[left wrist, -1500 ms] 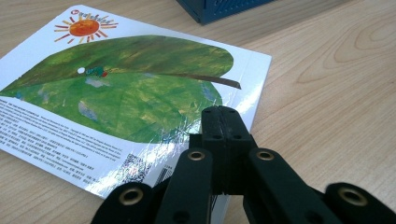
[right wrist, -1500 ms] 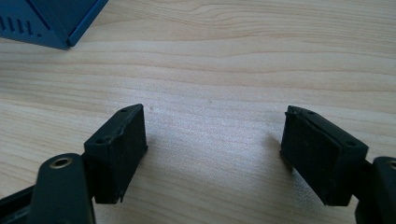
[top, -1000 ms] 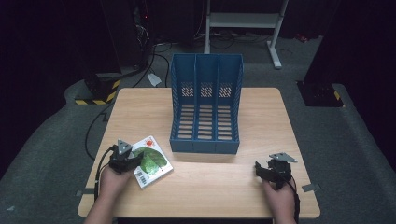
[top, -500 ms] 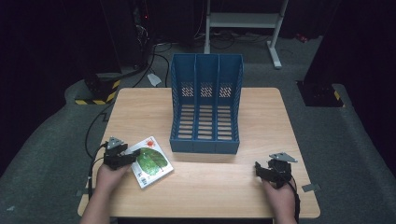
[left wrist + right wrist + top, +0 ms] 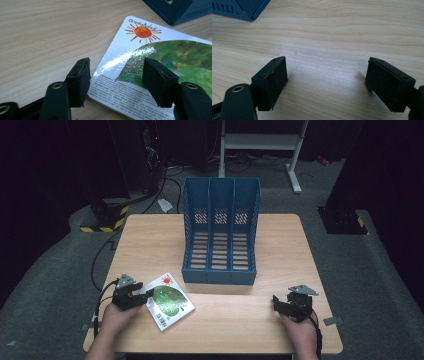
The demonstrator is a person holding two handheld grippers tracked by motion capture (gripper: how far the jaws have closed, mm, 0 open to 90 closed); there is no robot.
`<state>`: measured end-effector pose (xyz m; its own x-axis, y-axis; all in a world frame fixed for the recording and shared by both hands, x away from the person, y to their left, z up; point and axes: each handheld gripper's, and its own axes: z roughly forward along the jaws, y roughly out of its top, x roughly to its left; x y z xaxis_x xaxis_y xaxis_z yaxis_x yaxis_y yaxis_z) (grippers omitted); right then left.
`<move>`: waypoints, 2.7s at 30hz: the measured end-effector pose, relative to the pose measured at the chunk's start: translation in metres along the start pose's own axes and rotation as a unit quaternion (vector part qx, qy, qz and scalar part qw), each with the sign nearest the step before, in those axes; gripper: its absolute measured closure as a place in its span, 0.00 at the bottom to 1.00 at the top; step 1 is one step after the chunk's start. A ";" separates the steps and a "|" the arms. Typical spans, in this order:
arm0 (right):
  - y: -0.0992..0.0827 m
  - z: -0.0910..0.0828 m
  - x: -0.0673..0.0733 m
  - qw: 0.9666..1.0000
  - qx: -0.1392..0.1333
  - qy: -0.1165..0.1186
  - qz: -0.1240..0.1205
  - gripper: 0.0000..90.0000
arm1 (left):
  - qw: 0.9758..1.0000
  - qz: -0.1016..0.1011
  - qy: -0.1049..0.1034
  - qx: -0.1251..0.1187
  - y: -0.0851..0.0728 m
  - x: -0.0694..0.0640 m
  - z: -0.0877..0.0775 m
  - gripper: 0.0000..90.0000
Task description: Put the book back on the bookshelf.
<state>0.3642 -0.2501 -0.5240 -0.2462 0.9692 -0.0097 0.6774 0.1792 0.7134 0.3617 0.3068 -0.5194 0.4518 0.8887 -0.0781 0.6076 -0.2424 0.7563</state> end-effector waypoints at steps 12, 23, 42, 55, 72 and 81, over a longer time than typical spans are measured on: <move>-0.002 -0.005 0.002 1.000 -0.002 0.018 -0.006 0.32 | 1.000 0.008 -0.011 0.004 -0.011 -0.039 -0.009 0.45; -0.004 -0.017 0.047 0.995 -0.016 0.099 -0.008 0.36 | 0.999 0.026 -0.033 0.012 -0.015 -0.062 -0.013 0.40; -0.008 -0.024 0.150 0.974 -0.014 0.183 -0.131 0.33 | 0.998 0.019 -0.052 0.009 -0.015 -0.062 -0.009 0.40; -0.010 -0.015 0.174 0.972 0.002 0.166 -0.169 0.37 | 0.997 0.016 -0.074 0.010 -0.013 -0.075 -0.004 0.42; 0.004 -0.008 0.140 0.984 -0.004 0.135 -0.115 0.40 | 0.992 0.052 -0.115 0.014 -0.010 -0.104 0.003 0.46; 0.003 -0.011 0.127 0.986 -0.004 0.127 -0.107 0.42 | 0.991 0.054 -0.125 0.004 -0.012 -0.115 0.006 0.46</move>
<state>0.3273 -0.1283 -0.5151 -0.5495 0.8354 0.0141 0.5851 0.3727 0.7202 0.3066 0.2049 -0.5234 0.6607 0.7342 -0.1564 0.5523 -0.3344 0.7637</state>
